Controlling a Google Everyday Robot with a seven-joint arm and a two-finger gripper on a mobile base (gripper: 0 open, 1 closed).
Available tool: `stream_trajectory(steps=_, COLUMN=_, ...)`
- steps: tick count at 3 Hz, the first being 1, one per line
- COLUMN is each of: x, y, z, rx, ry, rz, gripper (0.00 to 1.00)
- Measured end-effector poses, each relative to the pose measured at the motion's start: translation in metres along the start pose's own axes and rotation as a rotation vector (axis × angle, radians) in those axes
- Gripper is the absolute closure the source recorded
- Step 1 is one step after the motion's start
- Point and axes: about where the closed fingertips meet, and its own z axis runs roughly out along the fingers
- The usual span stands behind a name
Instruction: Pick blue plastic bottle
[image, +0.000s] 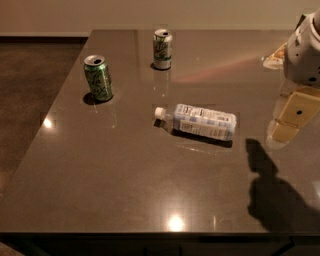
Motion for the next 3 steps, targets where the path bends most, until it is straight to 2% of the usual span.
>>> stream_trajectory(steps=1, x=0.0, y=0.0, z=0.0, rx=0.0, ry=0.0, rz=0.0, gripper=0.0)
stream_trajectory(steps=2, x=-0.01, y=-0.005, z=0.011, rx=-0.036, ry=-0.018, rz=0.0, gripper=0.0)
stream_trajectory(steps=3, x=-0.025, y=-0.015, z=0.04, rx=-0.093, ry=-0.059, rz=0.0, gripper=0.0)
